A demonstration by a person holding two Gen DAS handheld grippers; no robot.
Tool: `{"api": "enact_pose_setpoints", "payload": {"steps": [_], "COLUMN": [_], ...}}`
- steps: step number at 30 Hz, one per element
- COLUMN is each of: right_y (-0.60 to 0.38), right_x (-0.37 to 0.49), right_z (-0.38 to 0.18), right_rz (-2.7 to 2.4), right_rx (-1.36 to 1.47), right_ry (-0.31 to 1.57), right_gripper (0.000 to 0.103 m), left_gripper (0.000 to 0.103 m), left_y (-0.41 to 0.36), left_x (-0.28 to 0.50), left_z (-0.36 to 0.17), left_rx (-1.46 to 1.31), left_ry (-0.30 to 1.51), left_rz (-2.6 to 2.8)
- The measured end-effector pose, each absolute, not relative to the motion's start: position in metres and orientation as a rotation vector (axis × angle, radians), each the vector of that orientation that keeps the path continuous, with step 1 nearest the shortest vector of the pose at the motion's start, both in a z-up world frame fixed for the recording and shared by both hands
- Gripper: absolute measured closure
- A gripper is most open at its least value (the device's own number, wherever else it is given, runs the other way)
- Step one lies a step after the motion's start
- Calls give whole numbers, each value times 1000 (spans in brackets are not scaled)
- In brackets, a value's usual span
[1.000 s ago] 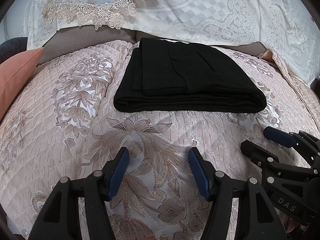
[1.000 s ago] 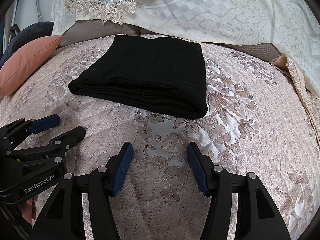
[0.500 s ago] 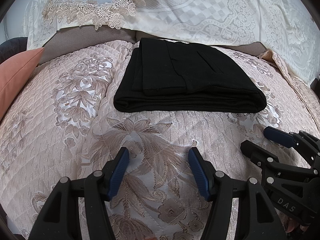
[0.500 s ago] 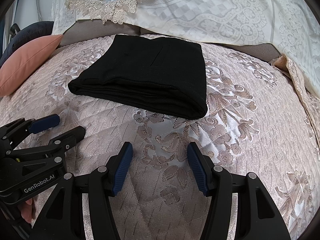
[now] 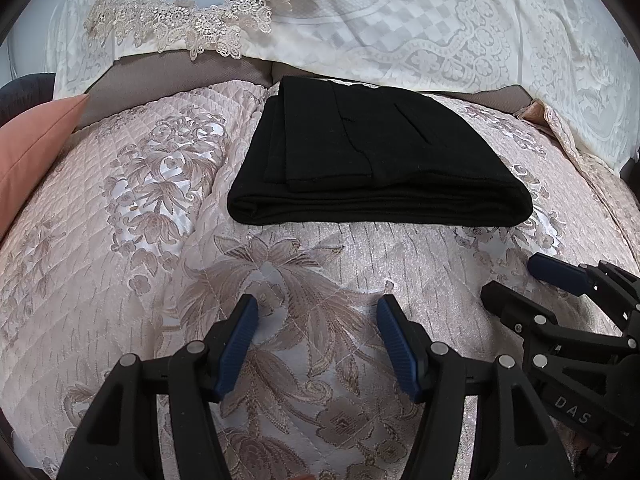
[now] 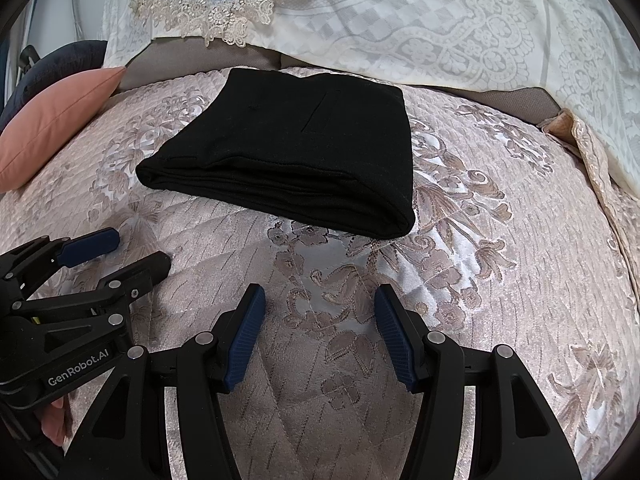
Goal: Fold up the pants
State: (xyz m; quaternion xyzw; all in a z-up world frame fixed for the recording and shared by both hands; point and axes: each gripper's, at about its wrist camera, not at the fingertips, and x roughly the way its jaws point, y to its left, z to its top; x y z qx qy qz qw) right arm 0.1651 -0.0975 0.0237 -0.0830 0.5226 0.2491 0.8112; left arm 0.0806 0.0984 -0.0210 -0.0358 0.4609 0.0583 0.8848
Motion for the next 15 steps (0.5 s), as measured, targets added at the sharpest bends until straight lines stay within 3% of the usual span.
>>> {"api": "enact_pose_setpoints", "payload": {"steps": [15], "right_y": [-99], "right_x": [165], "right_z": [24], "right_rz": [535], "right_rx": [-170], "right_ry": [1117], "right_gripper": [45], "left_gripper": [38], "left_y": [98], "left_x": [80], "left_z": [-21], "left_rx": [-77], "left_ry": [959], "left_rz": [121]}}
